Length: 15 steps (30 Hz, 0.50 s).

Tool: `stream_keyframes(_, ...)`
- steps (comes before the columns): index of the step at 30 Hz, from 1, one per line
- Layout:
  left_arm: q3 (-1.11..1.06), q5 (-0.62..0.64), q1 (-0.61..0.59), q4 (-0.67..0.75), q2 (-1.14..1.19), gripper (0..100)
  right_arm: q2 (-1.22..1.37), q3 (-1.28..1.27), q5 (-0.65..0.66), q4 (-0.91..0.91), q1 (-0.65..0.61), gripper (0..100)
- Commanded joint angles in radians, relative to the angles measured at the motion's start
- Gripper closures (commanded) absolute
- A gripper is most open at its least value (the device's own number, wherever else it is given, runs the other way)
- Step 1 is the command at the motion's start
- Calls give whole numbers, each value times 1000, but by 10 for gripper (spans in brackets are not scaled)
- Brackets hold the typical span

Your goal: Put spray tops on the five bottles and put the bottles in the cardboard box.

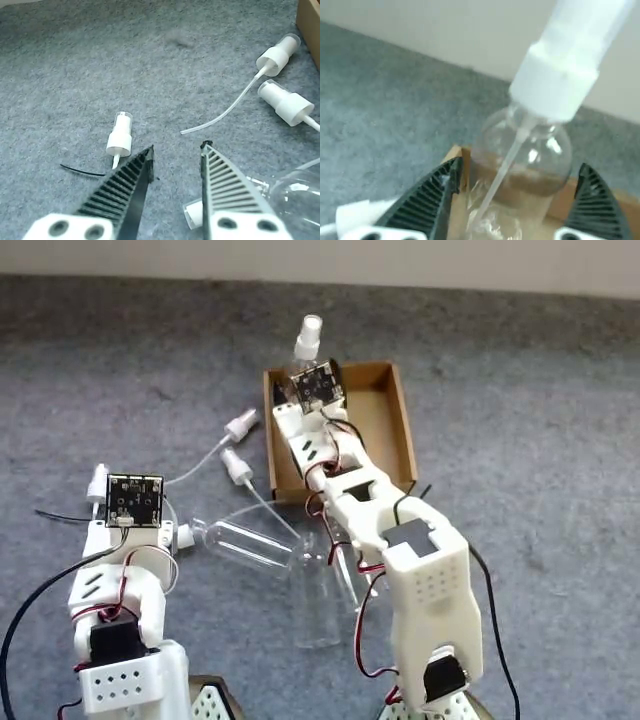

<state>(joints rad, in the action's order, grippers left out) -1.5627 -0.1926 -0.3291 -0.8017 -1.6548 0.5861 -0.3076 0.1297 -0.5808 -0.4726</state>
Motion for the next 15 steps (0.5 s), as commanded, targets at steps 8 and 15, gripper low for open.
stream_keyframes(8, 5, -5, 19, 26, -12, 849, -25, 219, -9, 145, -8, 701)
stream_keyframes(15, 5, -5, 19, 26, -12, 848, -64, 364, -9, 329, -13, 701)
